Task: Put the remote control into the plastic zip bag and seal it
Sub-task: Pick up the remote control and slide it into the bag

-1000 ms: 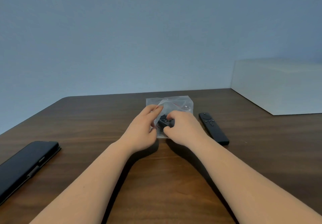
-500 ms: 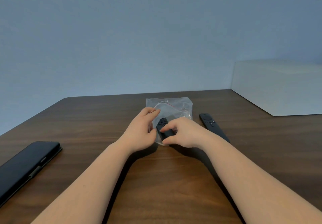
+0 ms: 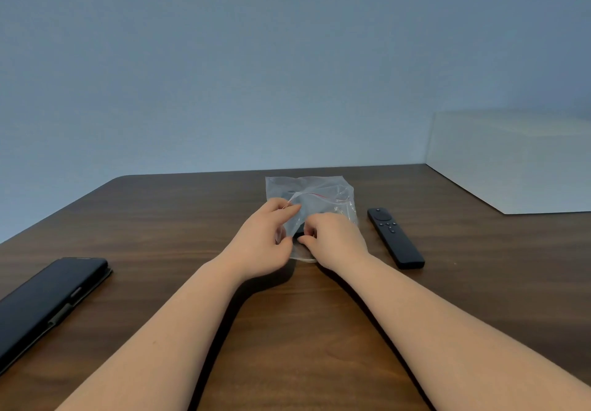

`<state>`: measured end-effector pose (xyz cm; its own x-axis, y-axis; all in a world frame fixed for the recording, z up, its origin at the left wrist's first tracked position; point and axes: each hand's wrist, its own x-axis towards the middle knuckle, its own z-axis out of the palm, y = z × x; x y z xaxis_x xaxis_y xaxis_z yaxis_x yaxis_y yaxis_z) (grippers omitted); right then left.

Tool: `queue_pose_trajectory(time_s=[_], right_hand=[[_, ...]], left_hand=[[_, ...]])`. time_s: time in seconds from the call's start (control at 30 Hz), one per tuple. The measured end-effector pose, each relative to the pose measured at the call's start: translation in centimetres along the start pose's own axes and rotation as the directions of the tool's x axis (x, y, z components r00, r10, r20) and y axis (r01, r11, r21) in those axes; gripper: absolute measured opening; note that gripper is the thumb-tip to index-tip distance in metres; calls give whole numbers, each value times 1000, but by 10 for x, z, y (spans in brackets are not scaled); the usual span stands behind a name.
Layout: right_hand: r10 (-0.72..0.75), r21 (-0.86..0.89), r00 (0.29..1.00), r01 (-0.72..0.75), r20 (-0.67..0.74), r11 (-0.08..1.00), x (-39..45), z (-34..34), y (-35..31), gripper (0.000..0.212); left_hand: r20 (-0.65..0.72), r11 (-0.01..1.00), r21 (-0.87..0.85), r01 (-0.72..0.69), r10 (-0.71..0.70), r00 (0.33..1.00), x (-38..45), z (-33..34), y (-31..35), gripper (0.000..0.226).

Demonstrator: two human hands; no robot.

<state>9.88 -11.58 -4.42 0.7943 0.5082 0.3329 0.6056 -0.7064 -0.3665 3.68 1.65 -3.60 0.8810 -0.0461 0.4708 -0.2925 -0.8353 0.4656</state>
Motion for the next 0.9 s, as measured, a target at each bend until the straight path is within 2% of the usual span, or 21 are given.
queue_pose_trajectory(time_s=[0.2,0.33,0.5,0.6,0.7,0.73,0.8,0.9], right_hand=[[-43,-85,994,51,99,995,-2,1,1,29],[-54,-33,987,59,152,998,-2,-5,3,31],[-16,78,1000,14,23,997,-3,-29,5,27],[79,92,993,-70,-89,993,-7,-41,11,25],[227,-20,957,-234,-183,972,-10,-54,19,24],[301,-63,937,-316,-177,947,-11,-59,23,28],[459,-123,885,-466,-77,876,-14,-69,30,46],[581,-162,809,-564,86,810,-11,-69,48,61]], left_hand=[[20,1000,1,10,-10,1000,0,1,-2,53],[21,1000,6,24,-24,999,-2,0,-2,53],[4,999,38,15,-15,1000,-1,1,-3,53],[16,999,51,15,-16,1000,-1,2,-3,54],[19,998,55,32,-33,999,-2,1,-3,54],[15,998,52,37,-38,999,-2,0,-3,54],[2,998,52,35,-35,999,-1,0,-3,53],[-28,999,45,27,-26,999,0,1,-2,53]])
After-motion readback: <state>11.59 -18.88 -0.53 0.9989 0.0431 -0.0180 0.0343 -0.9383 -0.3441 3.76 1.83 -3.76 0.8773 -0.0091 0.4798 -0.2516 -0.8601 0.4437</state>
